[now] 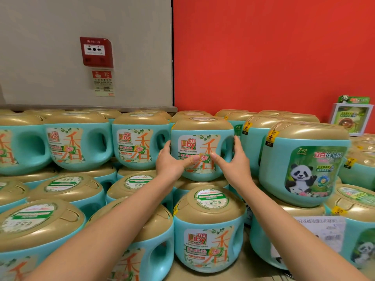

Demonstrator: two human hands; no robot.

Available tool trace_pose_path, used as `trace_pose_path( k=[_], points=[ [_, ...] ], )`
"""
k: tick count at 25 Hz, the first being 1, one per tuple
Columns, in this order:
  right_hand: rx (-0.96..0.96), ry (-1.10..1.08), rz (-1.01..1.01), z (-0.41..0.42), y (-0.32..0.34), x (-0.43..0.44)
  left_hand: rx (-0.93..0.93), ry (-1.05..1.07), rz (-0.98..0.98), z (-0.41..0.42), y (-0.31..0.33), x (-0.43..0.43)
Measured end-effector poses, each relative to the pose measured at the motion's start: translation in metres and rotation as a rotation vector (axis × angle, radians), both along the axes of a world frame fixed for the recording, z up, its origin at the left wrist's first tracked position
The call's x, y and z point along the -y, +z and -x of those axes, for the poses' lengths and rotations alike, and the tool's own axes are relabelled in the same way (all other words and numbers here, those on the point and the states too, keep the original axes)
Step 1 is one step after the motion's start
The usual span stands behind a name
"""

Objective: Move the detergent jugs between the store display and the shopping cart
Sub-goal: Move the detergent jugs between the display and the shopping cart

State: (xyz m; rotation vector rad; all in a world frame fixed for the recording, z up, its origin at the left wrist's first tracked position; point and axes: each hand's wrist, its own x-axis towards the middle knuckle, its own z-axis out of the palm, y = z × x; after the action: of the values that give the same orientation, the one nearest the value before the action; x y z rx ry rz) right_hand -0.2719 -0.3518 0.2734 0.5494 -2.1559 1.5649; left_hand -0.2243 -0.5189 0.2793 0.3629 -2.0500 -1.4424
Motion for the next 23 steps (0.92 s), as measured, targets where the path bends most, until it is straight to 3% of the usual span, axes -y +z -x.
trace_pose_path(
  k=[7,10,12,15,19,23],
  points=[
    [0.043,-0.084,-0.038,-0.013,0.004,0.0,0.141,0.005,0.006,-0.017,0.007,-0.008],
    [-0.003,-0.101,0.051,-0.045,0.001,-0.008,-0.029,0.049,-0.135,-0.04,0.009,-0.037],
    [-0.062,-0.054,0.161,-0.077,-0.01,-0.021,-0.189,-0.086,-0.3,-0.064,0.001,-0.06],
    [-0.089,0.021,0.278,-0.13,-0.04,-0.062,-0.245,-0.305,-0.407,-0.106,-0.026,-0.082],
    [0.091,-0.063,0.389,-0.207,-0.11,-0.136,-0.124,-0.358,-0.456,-0.166,-0.089,-0.12],
    [0.356,-0.203,0.417,-0.281,-0.194,-0.223,0.167,-0.456,-0.442,-0.23,-0.17,-0.199]
  ],
)
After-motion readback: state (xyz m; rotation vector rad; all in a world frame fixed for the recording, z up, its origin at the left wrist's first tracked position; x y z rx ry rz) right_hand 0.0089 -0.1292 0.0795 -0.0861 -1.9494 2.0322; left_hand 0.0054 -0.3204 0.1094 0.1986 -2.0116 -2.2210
